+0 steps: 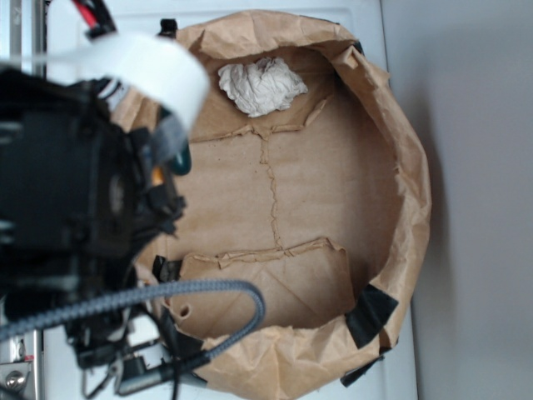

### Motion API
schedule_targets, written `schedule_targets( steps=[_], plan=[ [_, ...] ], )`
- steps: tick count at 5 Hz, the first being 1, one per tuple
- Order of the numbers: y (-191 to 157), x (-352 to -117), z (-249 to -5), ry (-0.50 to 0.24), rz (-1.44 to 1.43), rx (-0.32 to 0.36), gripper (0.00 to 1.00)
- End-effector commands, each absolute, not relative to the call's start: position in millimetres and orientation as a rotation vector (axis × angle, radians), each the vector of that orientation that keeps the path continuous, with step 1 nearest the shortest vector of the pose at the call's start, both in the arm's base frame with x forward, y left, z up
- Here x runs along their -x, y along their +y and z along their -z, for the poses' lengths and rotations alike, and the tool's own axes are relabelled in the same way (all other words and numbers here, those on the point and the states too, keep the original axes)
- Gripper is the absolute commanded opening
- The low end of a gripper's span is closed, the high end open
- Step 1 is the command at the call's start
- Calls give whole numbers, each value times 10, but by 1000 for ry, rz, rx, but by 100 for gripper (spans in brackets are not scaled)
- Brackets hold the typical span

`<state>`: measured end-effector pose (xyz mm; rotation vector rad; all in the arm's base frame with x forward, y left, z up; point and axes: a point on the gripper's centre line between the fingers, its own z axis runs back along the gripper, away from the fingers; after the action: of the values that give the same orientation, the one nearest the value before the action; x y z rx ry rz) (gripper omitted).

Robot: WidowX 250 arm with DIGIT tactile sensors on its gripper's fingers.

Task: Grab the plastic pickle.

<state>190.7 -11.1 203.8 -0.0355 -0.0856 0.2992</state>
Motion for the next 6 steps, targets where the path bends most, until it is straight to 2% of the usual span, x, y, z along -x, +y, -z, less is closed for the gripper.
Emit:
schedule_targets(
  steps=[1, 2, 3, 4, 5, 6],
  plan=[
    [-72, -1958, -2155, -131, -313, 43, 100],
    [189, -2185, -1965, -188, -501, -27, 100],
    [449, -2388, -1796, -157, -747, -75, 100],
    [637, -2409, -1487, -62, -989, -145, 100],
    [768, -2293, -1293, -40, -1060, -141, 100],
    [768, -2293, -1293, -40, -1060, -141, 100]
  ],
)
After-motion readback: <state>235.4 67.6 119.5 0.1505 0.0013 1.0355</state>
